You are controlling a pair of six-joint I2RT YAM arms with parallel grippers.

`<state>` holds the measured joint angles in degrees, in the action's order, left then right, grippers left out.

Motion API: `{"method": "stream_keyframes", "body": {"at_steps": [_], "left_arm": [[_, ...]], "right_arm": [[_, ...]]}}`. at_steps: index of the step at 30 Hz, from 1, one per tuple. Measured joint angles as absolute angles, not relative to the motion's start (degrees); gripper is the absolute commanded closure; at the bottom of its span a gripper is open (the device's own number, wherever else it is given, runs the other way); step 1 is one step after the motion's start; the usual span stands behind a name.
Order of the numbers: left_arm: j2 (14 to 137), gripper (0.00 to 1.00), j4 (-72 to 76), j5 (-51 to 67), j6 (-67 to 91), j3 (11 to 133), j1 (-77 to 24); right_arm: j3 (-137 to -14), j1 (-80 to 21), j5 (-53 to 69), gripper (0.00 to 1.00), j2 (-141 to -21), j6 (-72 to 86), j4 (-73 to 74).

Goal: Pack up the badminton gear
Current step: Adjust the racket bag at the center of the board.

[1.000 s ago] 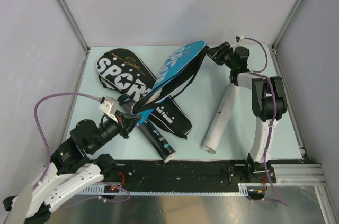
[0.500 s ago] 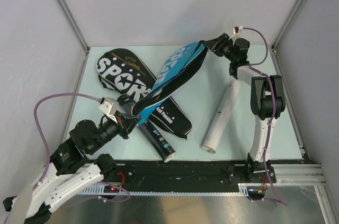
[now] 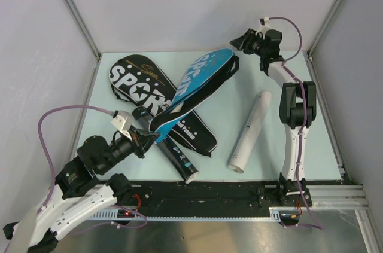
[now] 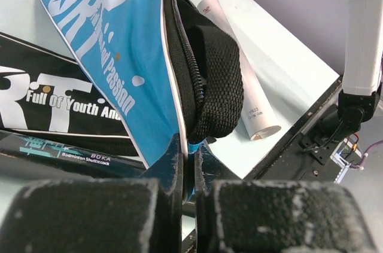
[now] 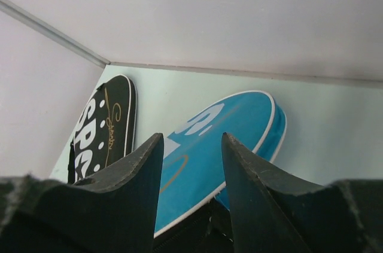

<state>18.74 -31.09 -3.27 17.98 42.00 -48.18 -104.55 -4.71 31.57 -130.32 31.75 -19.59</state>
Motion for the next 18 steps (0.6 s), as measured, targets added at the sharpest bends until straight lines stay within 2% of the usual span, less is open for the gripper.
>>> {"method": "stream_keyframes", "body": {"at_steps": [8, 18], "left_arm": [[18.7, 1.0, -31.3, -3.9, 18.1, 42.4, -48.2], [17.3, 1.0, -31.7, -6.3, 19.9, 43.1, -48.2]], "right_arm": [[-107.3, -5.0, 33.8, 0.48, -131.6, 28.4, -13.6], [-91.7, 3.7, 39.6, 0.49, -123.7, 31.0, -18.6]]}}
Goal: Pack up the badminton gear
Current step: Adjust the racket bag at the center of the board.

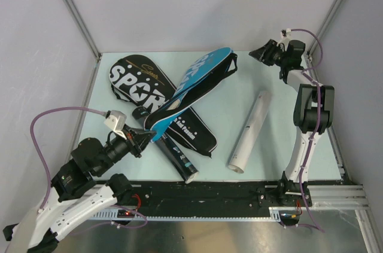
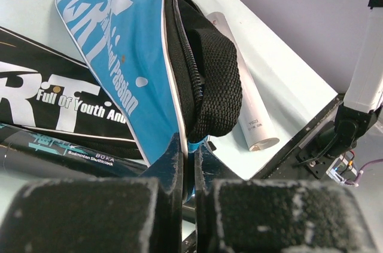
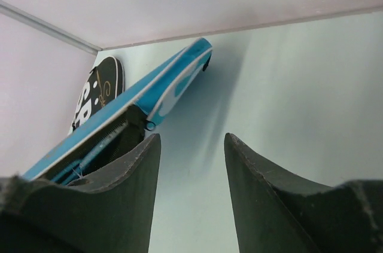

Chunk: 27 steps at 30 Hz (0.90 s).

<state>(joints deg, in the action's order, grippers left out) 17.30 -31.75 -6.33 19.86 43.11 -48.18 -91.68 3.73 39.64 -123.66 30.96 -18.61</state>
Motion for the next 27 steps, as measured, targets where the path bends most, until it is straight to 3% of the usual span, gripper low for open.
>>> {"method": "stream_keyframes", "body": {"at_steps": [13, 27], "left_arm": [[16.1, 1.0, -32.8, -7.8, 22.1, 44.7, -48.2], [16.1, 1.0, -32.8, -6.8, 22.1, 44.7, -48.2]], "right_arm": [[-87.7, 4.4, 54.4, 0.46, -126.6, 31.0, -28.0], [-91.8, -1.0, 55.9, 0.44, -129.4, 24.8, -25.6]]}}
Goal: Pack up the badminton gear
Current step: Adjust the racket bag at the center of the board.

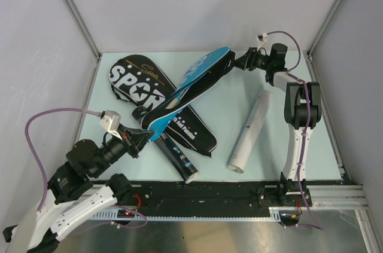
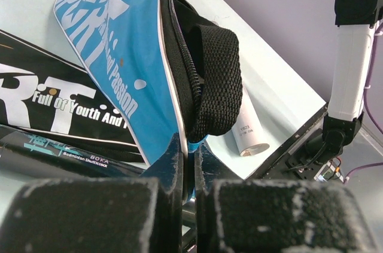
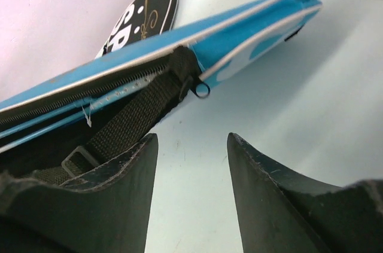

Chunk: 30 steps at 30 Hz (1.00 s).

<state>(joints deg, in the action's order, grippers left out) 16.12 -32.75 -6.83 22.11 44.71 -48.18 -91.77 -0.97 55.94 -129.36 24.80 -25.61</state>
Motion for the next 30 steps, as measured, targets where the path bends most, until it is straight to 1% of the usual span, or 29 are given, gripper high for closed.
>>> {"method": "stream_keyframes", "body": {"at_steps": [6, 14, 24, 30], "left_arm": [[16.2, 1.0, -32.8, -6.2, 22.1, 44.9, -48.2], [16.8, 1.0, -33.5, -5.1, 21.9, 46.2, -48.2], [16.8, 1.0, -34.9, -1.3, 19.1, 46.3, -48.2], [17.4, 1.0, -35.3, 0.7, 17.9, 46.3, -48.2]], "right_arm": [[-95.3, -1.8, 56.0, 0.41, -130.7, 23.6, -26.5], [-99.2, -2.1, 58.3, 0.41, -132.6, 21.9, -26.9], [-99.7, -0.9, 63.4, 0.43, -134.0, 21.2, -29.8], [-100.3, -0.8, 65.5, 0.48, -136.3, 24.1, -35.2]]}}
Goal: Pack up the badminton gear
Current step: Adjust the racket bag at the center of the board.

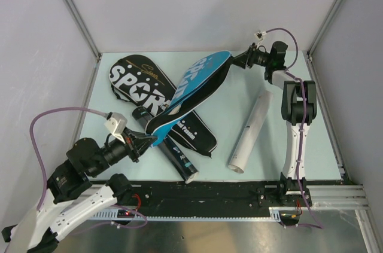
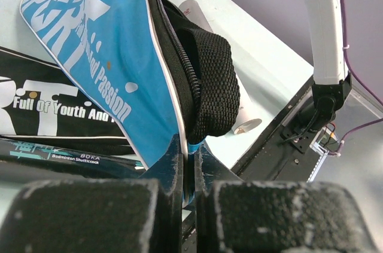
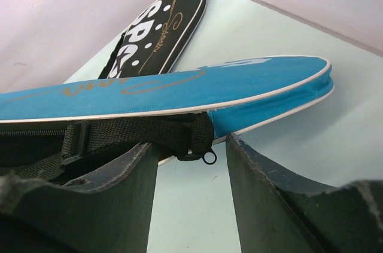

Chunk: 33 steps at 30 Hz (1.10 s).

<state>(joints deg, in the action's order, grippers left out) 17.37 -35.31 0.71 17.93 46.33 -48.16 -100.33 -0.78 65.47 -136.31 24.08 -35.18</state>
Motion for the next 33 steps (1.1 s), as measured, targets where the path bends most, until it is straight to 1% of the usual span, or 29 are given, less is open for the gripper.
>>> {"method": "stream_keyframes", "body": {"at_steps": [5, 7, 9, 11, 13, 15, 16, 17, 20, 28, 33], "left_arm": [[17.7, 1.0, -35.3, 0.8, 17.8, 46.6, -48.1], [17.9, 1.0, -35.3, 0.8, 17.6, 46.7, -48.1], [18.0, 1.0, -35.3, 0.8, 17.5, 46.7, -48.1], [18.0, 1.0, -35.4, 0.8, 17.5, 46.9, -48.1], [18.1, 1.0, -35.4, 0.8, 17.5, 47.1, -48.1], [18.3, 1.0, -35.4, 0.7, 17.5, 47.4, -48.1], [18.4, 1.0, -35.3, 0.6, 17.5, 47.5, -48.1], [18.4, 1.0, -35.4, 0.6, 17.5, 47.5, -48.1], [18.4, 1.0, -35.4, 0.6, 17.5, 47.6, -48.1], [18.4, 1.0, -35.8, -0.3, 16.1, 47.8, -48.1], [19.5, 1.0, -35.7, -1.4, 14.3, 47.8, -48.1]], "right_arm": [[-100.4, -0.7, 66.0, 0.45, -137.1, 25.9, -37.5], [-100.4, -0.7, 66.3, 0.47, -137.4, 26.5, -38.2], [-100.4, -0.7, 66.5, 0.51, -137.5, 27.0, -38.8], [-100.4, -0.7, 66.8, 0.61, -137.8, 27.9, -39.9], [-100.4, -0.7, 67.2, 0.74, -138.3, 29.1, -41.5], [-100.3, -0.7, 67.6, 0.9, -138.7, 30.9, -42.9], [-100.3, -0.7, 67.9, 0.95, -138.8, 31.7, -43.7], [-100.2, -0.6, 68.1, 0.97, -138.9, 32.8, -44.8], [-99.7, -0.5, 68.0, 1.0, -138.9, 35.6, -47.8], [-94.3, -0.1, 67.0, 1.0, -138.4, 38.9, -53.1], [-88.9, -0.1, 64.2, 1.0, -134.9, 39.7, -54.8]]}}
